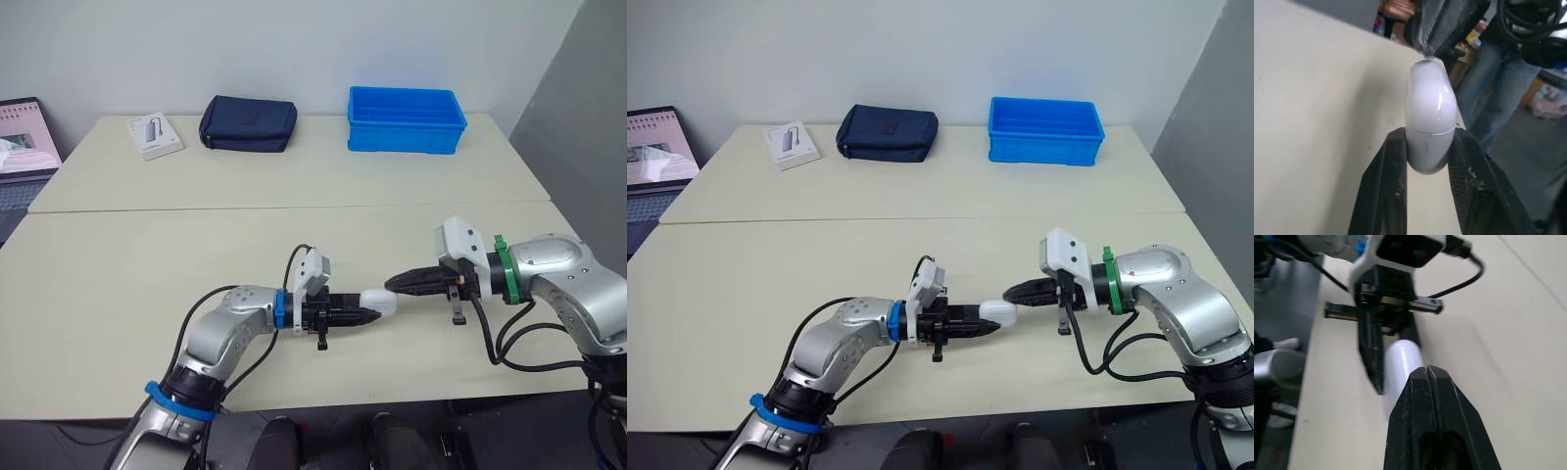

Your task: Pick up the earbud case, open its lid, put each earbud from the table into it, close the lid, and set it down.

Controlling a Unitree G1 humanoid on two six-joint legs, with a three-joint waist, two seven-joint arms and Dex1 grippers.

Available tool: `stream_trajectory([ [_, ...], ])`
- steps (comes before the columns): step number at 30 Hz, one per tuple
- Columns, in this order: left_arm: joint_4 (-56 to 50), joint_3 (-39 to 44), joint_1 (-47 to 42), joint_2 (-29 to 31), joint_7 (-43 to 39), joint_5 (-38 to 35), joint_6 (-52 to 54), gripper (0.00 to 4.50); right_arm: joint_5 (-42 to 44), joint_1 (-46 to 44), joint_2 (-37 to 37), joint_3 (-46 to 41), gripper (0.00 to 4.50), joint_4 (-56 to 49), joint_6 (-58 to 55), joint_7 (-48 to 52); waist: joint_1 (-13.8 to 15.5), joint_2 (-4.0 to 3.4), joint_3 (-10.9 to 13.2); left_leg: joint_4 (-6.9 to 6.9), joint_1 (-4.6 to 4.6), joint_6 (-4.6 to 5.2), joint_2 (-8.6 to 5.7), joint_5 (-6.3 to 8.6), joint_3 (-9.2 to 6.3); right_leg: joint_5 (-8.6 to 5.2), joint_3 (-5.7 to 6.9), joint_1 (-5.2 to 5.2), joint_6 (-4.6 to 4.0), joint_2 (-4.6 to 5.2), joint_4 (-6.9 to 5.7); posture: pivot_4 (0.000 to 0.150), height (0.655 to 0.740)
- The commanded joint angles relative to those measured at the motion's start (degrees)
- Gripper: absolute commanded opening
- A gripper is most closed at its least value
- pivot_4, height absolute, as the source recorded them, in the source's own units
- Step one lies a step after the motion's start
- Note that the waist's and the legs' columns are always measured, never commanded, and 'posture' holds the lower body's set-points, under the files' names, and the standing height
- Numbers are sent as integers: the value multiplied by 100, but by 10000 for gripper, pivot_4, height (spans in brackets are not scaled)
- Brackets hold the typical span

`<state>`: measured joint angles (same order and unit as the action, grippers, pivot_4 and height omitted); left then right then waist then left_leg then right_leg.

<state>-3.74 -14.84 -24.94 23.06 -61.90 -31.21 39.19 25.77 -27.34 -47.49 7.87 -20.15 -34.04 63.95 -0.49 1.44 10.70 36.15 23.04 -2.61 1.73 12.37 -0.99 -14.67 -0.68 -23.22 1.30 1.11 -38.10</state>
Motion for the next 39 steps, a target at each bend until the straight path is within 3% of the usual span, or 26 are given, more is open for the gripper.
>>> stream_trajectory([
  [1, 412, 0, -436, -19, 318, -171, 1254, 7832, -183, 255, -15, -312, 0, -155, 73, -436, 5, 0, 0, 0, 0, 0, 0, 0, -2, 0, 3, 1, 0, 0, 0, 1500, 7218],
  [8, 1482, 113, -944, -97, 461, -17, 1906, 7832, -159, 899, -197, -448, 0, -669, -38, -575, -15, 1, 0, 1, 8, 0, -3, 0, -5, -1, 3, -3, 2, 0, 5, 1500, 7218],
  [15, 1121, 126, -557, 692, 102, 193, 1517, 29652, 51, 978, -455, -511, 0, -864, 113, -193, -140, 0, 0, -2, -8, 0, 1, 0, -7, -1, -2, 3, 1, -2, -6, 1500, 7218],
  [18, 650, 116, -197, 1269, -128, 442, 859, 39187, 87, 901, -521, -568, 6108, -846, 114, -156, -172, 0, 0, -4, -16, 0, 5, 0, -1, 0, -10, 3, 0, -5, -10, 1500, 7218],
  [20, 363, 323, 38, 1613, -161, 484, 519, 44947, 67, 856, -626, -607, 12903, -806, 193, -50, -168, 0, 0, -6, -17, 0, 7, 0, -2, -1, -8, 2, -1, -5, -12, 1500, 7218],
  [26, -360, 1087, 791, 2451, -300, 699, -755, 45000, 35, 654, -998, -752, 35210, -566, 464, 385, -131, 0, 0, -7, -11, 0, 7, 0, 5, -2, -8, -2, -3, 1, -3, 1500, 7218],
  [29, -1098, 2121, 1285, 2755, -600, -132, -636, 45000, 22, 510, -1226, -935, 44778, -184, 969, 855, -116, 3, 5, -7, -1, -1, 4, 1, 12, -2, -10, -6, -3, 10, 10, 1500, 7218],
  [33, -1810, 2807, 1859, 3272, -759, -415, -443, 45000, -65, 381, -1476, -961, 44778, 352, 1454, 1395, -99, 11, 9, -8, 5, -1, 4, 1, 13, -4, -7, -8, -3, 17, 17, 1500, 7218],
  [39, -2360, 3051, 2579, 3521, -769, -24, -1003, 45000, -248, 97, -1434, -757, 44778, 735, 1801, 1682, -108, 7, 11, -9, -4, 0, 5, 1, 17, -7, -10, -6, -9, 15, 9, 1500, 7218],
])
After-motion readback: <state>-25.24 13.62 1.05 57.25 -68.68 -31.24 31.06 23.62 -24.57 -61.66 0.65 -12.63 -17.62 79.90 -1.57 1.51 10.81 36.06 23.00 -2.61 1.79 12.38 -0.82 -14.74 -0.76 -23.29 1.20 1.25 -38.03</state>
